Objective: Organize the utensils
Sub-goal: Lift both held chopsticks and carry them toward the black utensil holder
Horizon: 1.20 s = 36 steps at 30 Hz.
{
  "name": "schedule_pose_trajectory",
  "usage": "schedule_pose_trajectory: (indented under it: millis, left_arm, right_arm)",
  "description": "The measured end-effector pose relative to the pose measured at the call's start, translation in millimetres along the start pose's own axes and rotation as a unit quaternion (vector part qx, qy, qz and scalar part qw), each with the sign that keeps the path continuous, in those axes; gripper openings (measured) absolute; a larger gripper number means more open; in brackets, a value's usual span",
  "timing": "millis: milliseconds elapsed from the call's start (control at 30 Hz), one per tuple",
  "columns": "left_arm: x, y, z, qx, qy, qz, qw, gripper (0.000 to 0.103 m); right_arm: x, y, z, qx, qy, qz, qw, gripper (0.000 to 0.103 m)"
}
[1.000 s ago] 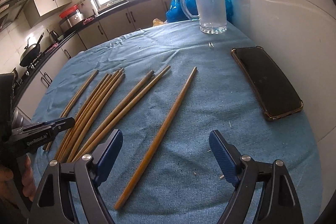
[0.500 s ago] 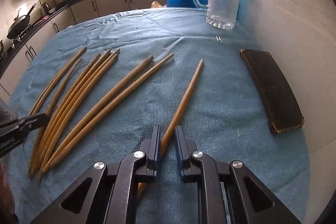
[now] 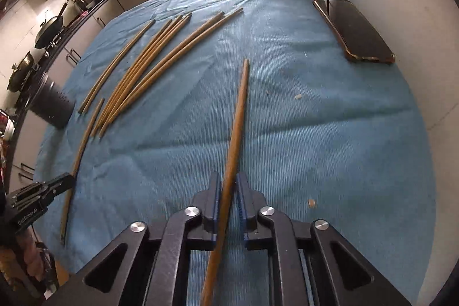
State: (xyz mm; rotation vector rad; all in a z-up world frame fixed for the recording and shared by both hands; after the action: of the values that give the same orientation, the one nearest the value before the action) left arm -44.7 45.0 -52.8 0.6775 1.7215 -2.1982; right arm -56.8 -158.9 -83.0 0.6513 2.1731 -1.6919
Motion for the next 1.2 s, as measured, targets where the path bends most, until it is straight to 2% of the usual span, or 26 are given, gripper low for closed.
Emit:
schedule_pose_trajectory:
  millis: [33, 100, 200, 400, 533, 700, 833, 1100, 1133, 1167, 1200]
  left_arm:
    - [-2.9, -3.2, 0.1, 0.000, 0.006, 0.006, 1.0000, 0.007]
    - [-14.0, -7.8, -5.0, -0.013, 0.005, 0.020, 0.9997, 0.008]
    - [-31.6, -4.2, -7.0, -0.002, 0.001, 0.026, 0.9997, 0.015]
    - [-73.0, 30.6, -7.1, 0.000, -0.009, 0.020, 0.9998, 0.015]
    - [-81.1, 58.1, -9.1, 0.007, -0.020, -0.010, 0.9997, 0.014]
    - [-84.5, 62.2, -10.1, 0.017, -0.026, -0.013, 0.9994, 0.011]
    - [-90.1, 65.3, -14.6, 0.023, -0.040, -0.022, 0.9987, 0.011]
    - [-95.0, 69.3, -10.1, -0.008, -0.016, -0.026, 0.9995, 0.011]
    - [-95.5, 69.5, -9.5, -0.010, -0.014, -0.024, 0.9996, 0.011]
    - [-95.6, 69.6, -8.2, -0.011, -0.010, -0.023, 0.9996, 0.005]
    - [-94.9, 69.6, -7.1, -0.012, -0.007, -0.023, 0.9996, 0.005]
  right_arm:
    - [-0.7, -0.7, -0.8, -0.002, -0.002, -0.004, 1.000, 0.029]
    - [-5.7, 0.4, -0.1, 0.009, -0.004, -0.002, 1.000, 0.038]
    - [-20.2, 11.1, 1.6, 0.032, -0.021, -0.005, 0.999, 0.038]
    - [-51.8, 36.6, 1.0, 0.061, -0.049, -0.016, 0.997, 0.038]
    - [-69.1, 48.0, 0.8, 0.066, -0.053, -0.029, 0.996, 0.034]
    - [-81.0, 53.4, 2.3, 0.071, -0.058, -0.038, 0.995, 0.024]
    - [-87.4, 58.8, 2.9, 0.069, -0.061, -0.052, 0.994, 0.024]
    - [-101.8, 74.7, -2.8, 0.091, -0.067, -0.094, 0.989, 0.025]
    - [-103.4, 76.1, -3.4, 0.092, -0.064, -0.098, 0.989, 0.024]
    - [-104.6, 77.4, -4.2, 0.094, -0.068, -0.099, 0.988, 0.021]
    - [-105.1, 78.3, -7.5, 0.090, -0.078, -0.098, 0.988, 0.008]
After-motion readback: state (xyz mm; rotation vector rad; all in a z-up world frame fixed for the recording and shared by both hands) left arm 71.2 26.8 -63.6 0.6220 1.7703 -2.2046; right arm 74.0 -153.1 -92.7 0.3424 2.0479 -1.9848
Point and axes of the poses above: each gripper's, at about its wrist camera, not at the fingertips, and y roughly the way its jaws point, z to its right, x to its underside, the point moved 9 cm from there along y, roughly the way its jaws point, and after that the axes turned 6 degrees about z, right-handed, at the moved point
